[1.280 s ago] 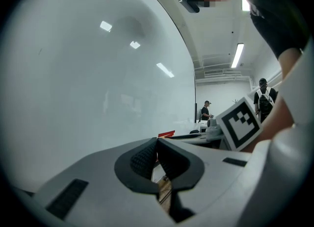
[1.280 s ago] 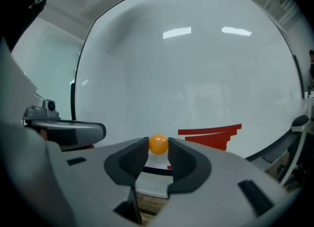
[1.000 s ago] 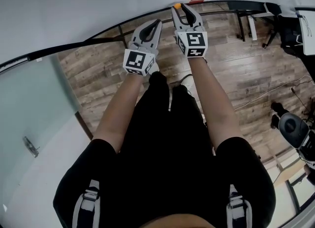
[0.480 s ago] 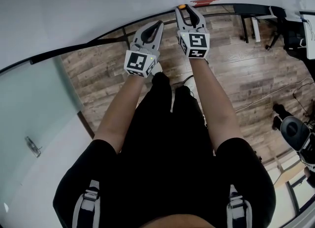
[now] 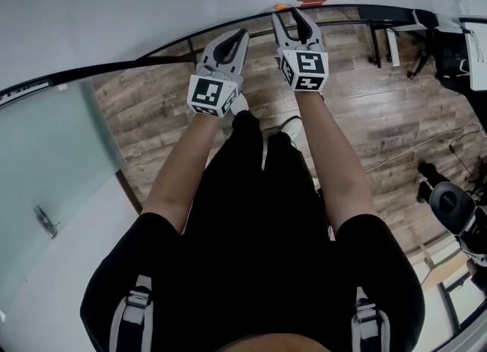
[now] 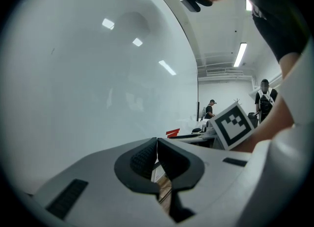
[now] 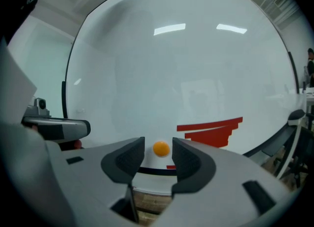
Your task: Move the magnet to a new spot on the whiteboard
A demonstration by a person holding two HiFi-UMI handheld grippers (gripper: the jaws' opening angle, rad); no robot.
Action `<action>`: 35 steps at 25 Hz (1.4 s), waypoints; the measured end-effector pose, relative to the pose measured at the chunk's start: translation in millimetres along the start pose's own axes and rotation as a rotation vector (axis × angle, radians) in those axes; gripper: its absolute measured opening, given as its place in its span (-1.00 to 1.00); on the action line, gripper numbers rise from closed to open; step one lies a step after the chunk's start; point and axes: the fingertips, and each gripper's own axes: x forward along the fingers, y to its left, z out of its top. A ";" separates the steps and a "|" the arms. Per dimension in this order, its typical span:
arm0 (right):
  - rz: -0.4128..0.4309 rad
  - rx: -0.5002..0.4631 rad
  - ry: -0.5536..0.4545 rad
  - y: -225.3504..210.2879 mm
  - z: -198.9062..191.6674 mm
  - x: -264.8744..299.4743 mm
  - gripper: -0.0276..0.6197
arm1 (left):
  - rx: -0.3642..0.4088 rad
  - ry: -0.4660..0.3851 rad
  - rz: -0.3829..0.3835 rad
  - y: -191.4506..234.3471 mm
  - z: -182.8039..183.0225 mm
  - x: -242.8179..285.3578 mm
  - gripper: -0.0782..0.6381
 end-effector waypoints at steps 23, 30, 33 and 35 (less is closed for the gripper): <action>0.379 -0.146 -0.192 115.0 221.3 -197.0 -0.93 | 0.066 -0.141 -0.111 -64.7 208.9 -137.9 -0.77; 0.438 -0.167 -0.229 121.9 232.7 -236.1 -0.94 | 0.077 -0.148 -0.113 -93.2 228.9 -144.2 -0.77; 0.443 -0.166 -0.250 128.9 240.5 -246.6 -0.94 | 0.079 -0.161 -0.111 -98.7 237.6 -155.0 -0.77; 0.447 -0.164 -0.263 131.6 246.5 -253.1 -0.94 | 0.083 -0.168 -0.106 -100.9 242.6 -162.1 -0.77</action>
